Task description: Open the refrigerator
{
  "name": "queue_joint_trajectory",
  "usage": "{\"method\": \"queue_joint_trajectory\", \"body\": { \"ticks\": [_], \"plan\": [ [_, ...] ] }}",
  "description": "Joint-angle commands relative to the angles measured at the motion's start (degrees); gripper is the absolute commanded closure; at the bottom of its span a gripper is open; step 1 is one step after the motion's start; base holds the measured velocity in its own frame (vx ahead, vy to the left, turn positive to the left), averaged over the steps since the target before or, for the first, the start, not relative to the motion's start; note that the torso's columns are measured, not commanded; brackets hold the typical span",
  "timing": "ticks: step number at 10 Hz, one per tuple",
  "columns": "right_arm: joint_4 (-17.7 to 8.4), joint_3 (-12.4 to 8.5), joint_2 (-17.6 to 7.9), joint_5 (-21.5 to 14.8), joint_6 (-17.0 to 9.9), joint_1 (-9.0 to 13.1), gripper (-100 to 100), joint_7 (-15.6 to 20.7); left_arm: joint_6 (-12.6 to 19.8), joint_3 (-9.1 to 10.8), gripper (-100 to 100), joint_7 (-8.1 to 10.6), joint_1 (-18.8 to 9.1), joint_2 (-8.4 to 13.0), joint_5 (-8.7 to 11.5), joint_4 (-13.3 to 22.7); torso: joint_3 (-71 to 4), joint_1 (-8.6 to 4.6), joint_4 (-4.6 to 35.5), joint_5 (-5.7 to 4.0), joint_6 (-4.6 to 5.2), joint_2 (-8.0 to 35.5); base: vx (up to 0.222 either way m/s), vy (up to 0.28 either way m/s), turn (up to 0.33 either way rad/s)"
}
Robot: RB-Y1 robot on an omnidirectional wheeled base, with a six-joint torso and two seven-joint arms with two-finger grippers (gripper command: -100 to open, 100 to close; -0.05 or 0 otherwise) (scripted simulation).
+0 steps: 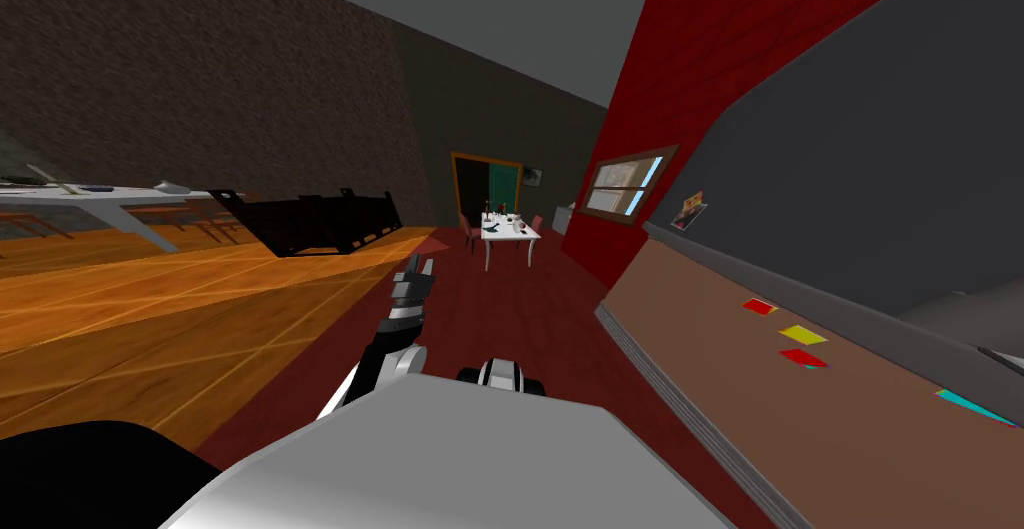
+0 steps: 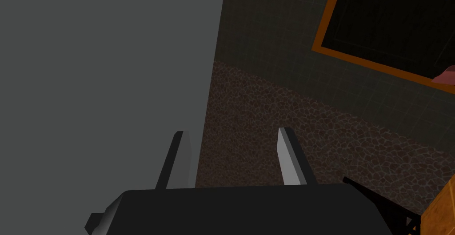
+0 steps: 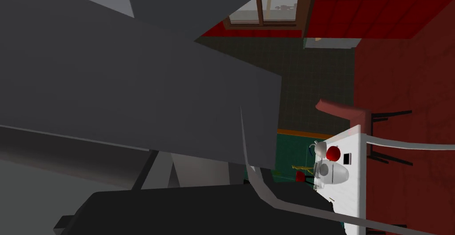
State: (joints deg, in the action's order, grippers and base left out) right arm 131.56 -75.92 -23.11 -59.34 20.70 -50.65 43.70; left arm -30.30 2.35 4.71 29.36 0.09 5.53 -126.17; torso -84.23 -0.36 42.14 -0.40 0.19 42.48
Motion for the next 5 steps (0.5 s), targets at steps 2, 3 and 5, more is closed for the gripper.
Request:
{"method": "queue_joint_trajectory", "body": {
  "ticks": [2,3,5],
  "plan": [
    [-0.35,-0.26,0.82,-0.27,-0.99,-0.84,100,-0.55,0.00,0.02,0,0.00,0.00,0.02,0.00,0.01,-0.11,-0.14,0.13,0.09,-0.08,-0.07,0.178,0.130,-0.031],
    [-0.65,-0.69,1.52,-0.62,-1.66,-1.62,100,-0.65,0.00,0.02,0,0.00,0.00,0.02,0.00,0.00,-0.27,0.09,0.03,0.07,-0.17,-0.31,0.205,0.213,-0.044],
    [-0.95,-1.12,2.22,-0.97,-2.32,-2.41,100,-0.75,0.00,0.01,0,0.00,0.00,0.01,0.00,0.00,-0.31,0.07,0.00,0.05,-0.20,-0.34,0.190,0.197,-0.031]
  ]
}}
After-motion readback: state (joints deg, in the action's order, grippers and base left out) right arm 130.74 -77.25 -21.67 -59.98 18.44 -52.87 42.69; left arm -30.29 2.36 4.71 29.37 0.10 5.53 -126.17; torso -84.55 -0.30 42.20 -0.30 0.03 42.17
